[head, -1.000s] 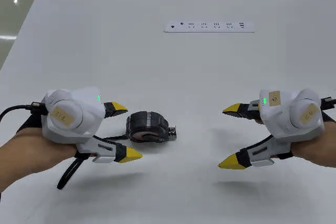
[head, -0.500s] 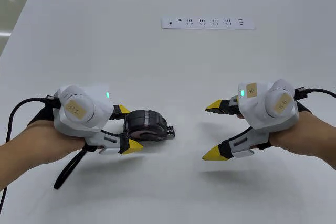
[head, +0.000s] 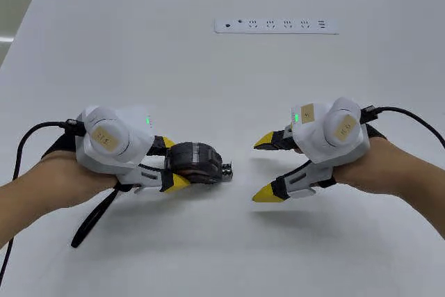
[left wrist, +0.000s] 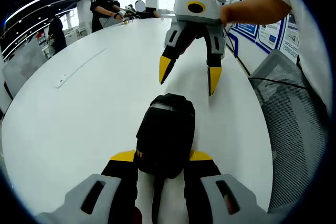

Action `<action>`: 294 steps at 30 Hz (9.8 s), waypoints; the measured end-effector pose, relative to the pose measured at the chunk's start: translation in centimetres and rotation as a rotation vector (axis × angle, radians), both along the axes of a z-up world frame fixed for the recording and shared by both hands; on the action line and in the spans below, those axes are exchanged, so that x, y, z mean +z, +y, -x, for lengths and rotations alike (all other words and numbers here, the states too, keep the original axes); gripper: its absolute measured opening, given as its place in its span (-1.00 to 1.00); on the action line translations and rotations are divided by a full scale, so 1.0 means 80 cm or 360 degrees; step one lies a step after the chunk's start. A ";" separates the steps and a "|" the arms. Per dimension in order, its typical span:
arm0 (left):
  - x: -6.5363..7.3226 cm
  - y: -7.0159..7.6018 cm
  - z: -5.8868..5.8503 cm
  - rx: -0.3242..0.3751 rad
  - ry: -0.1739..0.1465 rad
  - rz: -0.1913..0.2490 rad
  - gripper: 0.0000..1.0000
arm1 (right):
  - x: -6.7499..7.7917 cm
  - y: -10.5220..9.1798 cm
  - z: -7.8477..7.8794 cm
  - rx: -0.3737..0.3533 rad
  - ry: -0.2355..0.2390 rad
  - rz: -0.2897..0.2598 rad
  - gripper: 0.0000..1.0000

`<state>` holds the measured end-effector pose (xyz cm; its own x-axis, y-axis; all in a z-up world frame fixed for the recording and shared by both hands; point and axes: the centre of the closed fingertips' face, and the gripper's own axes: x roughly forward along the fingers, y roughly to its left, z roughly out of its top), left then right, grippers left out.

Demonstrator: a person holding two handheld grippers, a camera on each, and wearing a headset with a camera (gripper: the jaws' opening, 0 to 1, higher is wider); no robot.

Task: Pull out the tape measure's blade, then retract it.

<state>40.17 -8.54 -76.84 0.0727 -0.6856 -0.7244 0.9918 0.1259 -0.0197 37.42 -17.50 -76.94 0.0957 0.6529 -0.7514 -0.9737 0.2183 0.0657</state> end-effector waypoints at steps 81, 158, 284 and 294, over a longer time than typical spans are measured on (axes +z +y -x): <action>-0.001 0.001 0.001 -0.0063 -0.0011 -0.0021 -0.49 | -0.029 0.028 -0.014 0.0065 -0.0022 -0.0007 -0.86; -0.002 -0.001 0.000 -0.0051 -0.0009 -0.0018 -0.48 | -0.025 -0.118 0.010 0.0015 -0.0011 0.0203 -0.85; 0.016 0.007 0.000 0.0084 -0.0030 -0.0016 -0.17 | -0.003 -0.227 0.035 -0.0333 0.0071 0.0275 -0.37; 0.047 0.033 -0.001 0.0302 -0.0096 0.0114 -0.02 | 0.019 -0.216 0.047 -0.0470 0.0044 0.0187 -0.07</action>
<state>40.25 -5.92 -73.09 0.2471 -0.7051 -0.6647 0.9501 0.3110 0.0234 33.67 -34.74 -75.40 0.2467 0.5085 -0.8249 -0.8655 0.4986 0.0485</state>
